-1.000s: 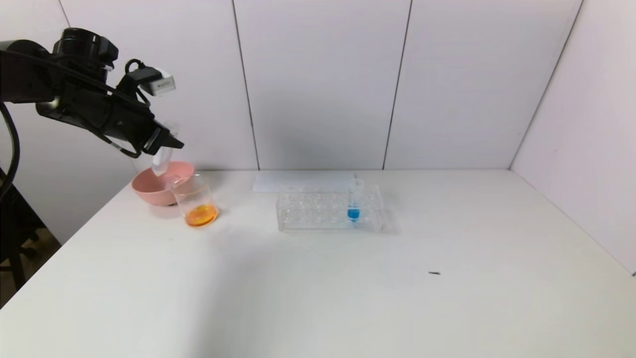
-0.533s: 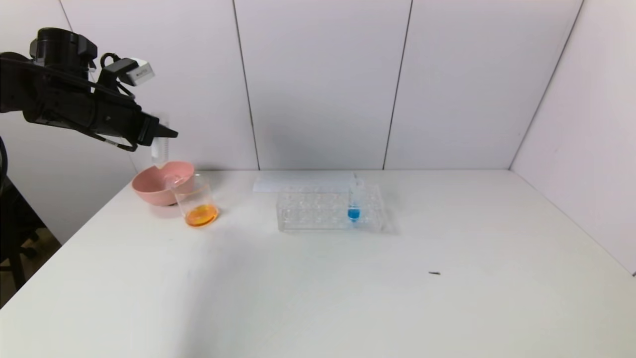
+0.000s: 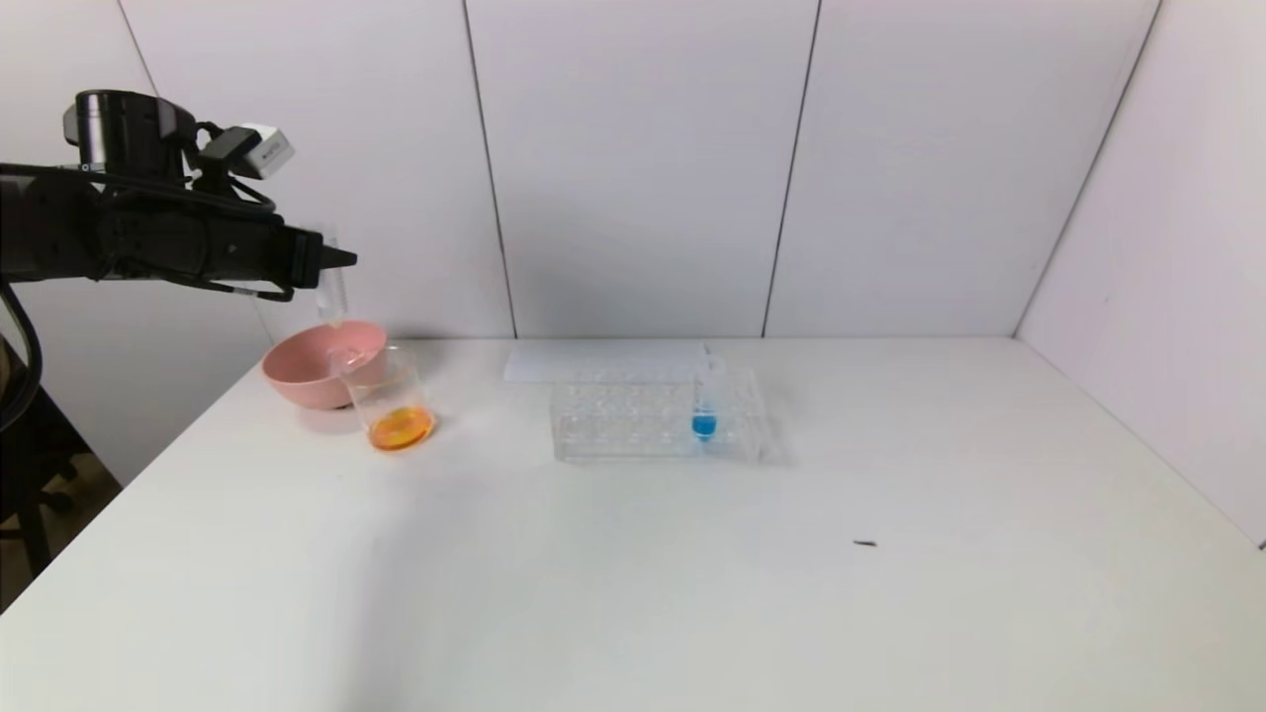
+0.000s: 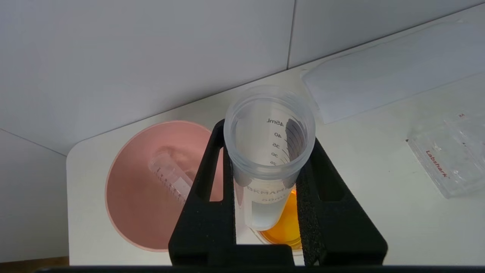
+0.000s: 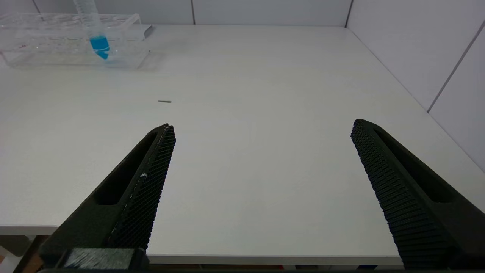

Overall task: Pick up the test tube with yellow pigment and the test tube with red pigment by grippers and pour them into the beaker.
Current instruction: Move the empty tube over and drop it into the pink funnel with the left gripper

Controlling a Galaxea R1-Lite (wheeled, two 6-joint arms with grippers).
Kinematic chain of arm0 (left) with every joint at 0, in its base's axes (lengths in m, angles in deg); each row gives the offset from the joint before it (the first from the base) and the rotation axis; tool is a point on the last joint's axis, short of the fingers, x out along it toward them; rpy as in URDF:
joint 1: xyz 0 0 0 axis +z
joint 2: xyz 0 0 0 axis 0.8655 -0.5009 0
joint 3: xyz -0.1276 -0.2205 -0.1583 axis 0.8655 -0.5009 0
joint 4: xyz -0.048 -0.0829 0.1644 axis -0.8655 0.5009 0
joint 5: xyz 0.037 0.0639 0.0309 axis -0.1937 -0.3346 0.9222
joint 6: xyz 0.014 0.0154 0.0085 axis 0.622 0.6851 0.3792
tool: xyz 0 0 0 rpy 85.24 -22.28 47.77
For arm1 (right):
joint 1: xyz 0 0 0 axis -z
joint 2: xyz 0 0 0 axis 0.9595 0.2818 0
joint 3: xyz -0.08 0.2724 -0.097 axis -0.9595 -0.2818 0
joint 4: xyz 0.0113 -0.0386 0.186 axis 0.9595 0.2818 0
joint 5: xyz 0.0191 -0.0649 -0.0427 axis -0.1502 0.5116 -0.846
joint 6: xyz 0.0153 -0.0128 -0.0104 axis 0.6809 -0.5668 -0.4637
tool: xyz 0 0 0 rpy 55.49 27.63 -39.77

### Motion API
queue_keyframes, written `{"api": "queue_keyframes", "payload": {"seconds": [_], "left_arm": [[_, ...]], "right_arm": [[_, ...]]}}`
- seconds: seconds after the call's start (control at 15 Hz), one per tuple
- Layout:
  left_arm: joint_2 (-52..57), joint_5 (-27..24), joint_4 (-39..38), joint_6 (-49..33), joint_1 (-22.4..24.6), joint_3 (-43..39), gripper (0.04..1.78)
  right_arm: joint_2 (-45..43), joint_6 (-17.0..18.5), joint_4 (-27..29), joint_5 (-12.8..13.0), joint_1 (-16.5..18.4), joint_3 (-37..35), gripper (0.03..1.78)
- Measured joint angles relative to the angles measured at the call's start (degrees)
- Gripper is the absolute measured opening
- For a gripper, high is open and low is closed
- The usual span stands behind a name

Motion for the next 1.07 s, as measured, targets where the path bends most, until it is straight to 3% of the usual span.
{"api": "queue_keyframes", "payload": {"seconds": [1.07], "left_arm": [[-3.9,1.8,-16.8,-5.1,3.5,-7.3,0.47]], "right_arm": [[0.0,0.0,0.0,0.0,0.0,0.0,1.7]]}}
